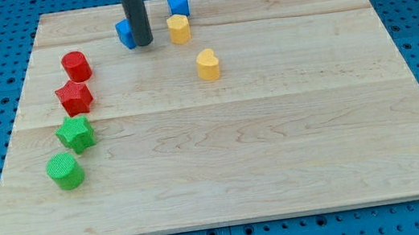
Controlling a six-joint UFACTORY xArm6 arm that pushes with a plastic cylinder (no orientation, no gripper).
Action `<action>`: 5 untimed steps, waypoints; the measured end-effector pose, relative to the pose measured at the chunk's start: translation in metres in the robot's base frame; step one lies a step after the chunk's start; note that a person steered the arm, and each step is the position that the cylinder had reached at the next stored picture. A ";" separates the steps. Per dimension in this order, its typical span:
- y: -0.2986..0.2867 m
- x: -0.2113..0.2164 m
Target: Push the blue cube into the blue triangle
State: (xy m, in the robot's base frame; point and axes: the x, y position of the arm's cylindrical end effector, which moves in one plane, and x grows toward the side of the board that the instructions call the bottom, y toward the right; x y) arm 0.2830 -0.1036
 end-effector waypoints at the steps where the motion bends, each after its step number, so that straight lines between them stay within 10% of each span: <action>1: -0.026 -0.012; 3: -0.094 -0.016; 5: -0.021 -0.046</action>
State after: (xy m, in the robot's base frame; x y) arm 0.2371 -0.1243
